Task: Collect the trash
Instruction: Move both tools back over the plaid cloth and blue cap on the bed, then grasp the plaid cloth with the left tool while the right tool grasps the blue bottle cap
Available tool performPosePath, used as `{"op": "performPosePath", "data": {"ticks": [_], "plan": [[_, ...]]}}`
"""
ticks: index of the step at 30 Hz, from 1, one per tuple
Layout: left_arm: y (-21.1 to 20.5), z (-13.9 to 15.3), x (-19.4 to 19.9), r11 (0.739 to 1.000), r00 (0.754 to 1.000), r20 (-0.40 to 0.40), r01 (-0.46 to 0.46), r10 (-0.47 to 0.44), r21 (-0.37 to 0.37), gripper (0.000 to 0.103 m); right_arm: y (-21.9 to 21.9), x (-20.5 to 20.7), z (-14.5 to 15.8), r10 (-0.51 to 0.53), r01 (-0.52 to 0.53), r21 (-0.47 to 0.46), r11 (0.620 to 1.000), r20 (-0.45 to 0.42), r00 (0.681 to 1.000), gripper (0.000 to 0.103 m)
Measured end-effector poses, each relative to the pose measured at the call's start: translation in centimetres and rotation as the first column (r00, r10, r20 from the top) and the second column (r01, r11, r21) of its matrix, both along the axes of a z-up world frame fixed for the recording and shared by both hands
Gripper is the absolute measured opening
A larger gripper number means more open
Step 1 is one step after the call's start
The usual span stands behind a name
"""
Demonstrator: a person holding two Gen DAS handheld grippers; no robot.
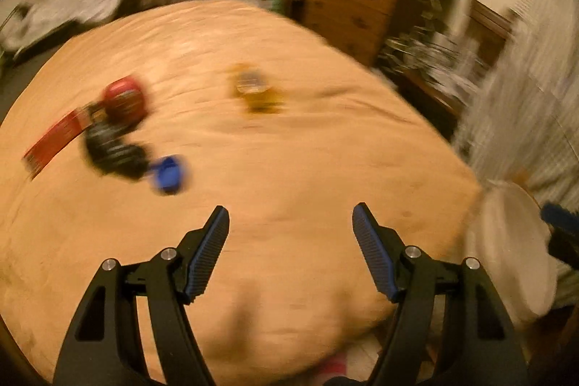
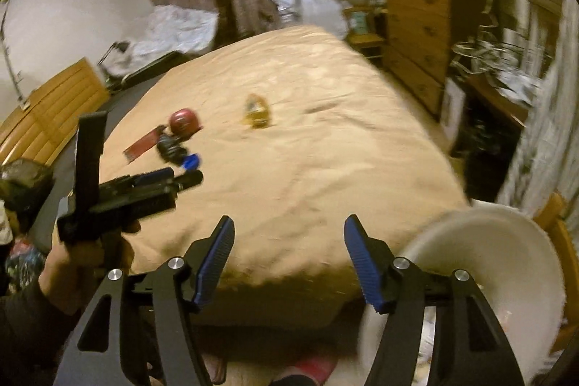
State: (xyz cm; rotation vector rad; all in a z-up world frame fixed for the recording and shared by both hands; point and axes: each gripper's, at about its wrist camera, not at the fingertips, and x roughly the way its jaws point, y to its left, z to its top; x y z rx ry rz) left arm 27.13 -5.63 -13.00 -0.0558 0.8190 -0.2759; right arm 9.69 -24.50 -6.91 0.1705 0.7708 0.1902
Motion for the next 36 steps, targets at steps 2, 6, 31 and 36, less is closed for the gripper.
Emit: {"op": "performPosePath", "data": {"ticks": [2,6,31,36], "plan": [[4.1,-0.7,1.3,0.996,0.996,-0.027,-0.083,0.083,-0.023,0.068,2.2,1.3,-0.4,0.033,-0.033,-0.002,0.999,-0.01,0.999,0.065],[11.4,-2.3,3.7,0.963,0.963,-0.082,-0.262,0.257,-0.067,0.077,6.2,3.9,-1.5,0.086,-0.086,0.014,0.996,-0.028,0.996,0.069],[17.1,-4.7,11.5,0.956,0.948,-0.123,-0.291,0.293,0.033,0.044,15.0,13.5,-9.2,0.269,-0.266,0.044,0.963,-0.132,0.954,0.075],[19.1,-3.4,9.4,0.994,0.977,-0.194,-0.077,0.091,0.082,0.044,15.9,14.7,-9.7,0.304,-0.3,0.049,0.953,-0.135,0.943,0.075]]}}
